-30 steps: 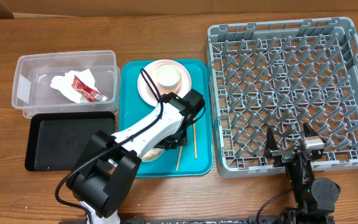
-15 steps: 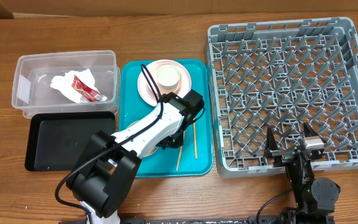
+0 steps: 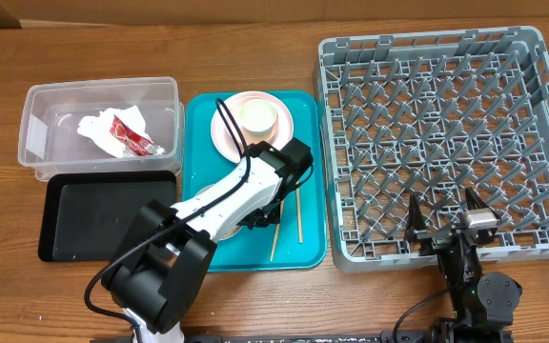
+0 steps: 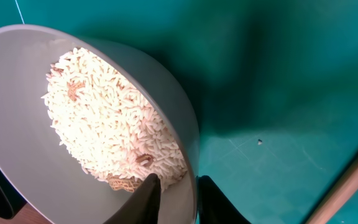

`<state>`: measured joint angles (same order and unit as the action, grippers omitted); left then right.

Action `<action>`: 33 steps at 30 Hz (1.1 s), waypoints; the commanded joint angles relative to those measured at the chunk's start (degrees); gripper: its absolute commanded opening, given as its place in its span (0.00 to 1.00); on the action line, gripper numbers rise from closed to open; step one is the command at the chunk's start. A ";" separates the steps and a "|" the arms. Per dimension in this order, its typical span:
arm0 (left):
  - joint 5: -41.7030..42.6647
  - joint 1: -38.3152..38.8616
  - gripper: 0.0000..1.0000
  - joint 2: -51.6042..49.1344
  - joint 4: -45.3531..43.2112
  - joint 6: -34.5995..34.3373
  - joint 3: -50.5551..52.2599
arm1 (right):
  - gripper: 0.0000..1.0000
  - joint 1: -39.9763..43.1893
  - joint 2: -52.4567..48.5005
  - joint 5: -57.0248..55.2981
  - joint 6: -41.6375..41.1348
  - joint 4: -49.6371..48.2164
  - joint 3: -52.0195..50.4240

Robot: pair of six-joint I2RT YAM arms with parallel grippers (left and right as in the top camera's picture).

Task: Sort waste into correct bins and load items into the dishwasher
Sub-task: 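Move the left gripper to the white rice bowl and grip its rim, then lift the rice bowl and carry it over the black tray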

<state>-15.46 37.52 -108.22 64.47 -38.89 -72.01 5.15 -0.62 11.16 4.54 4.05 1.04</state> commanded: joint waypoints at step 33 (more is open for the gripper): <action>10.60 -7.72 0.04 0.24 -2.14 9.35 0.17 | 1.00 -0.26 0.46 0.07 0.22 -0.33 -0.59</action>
<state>-5.98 29.89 -108.22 62.52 -30.81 -72.01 5.15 -0.62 11.16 4.54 4.08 1.04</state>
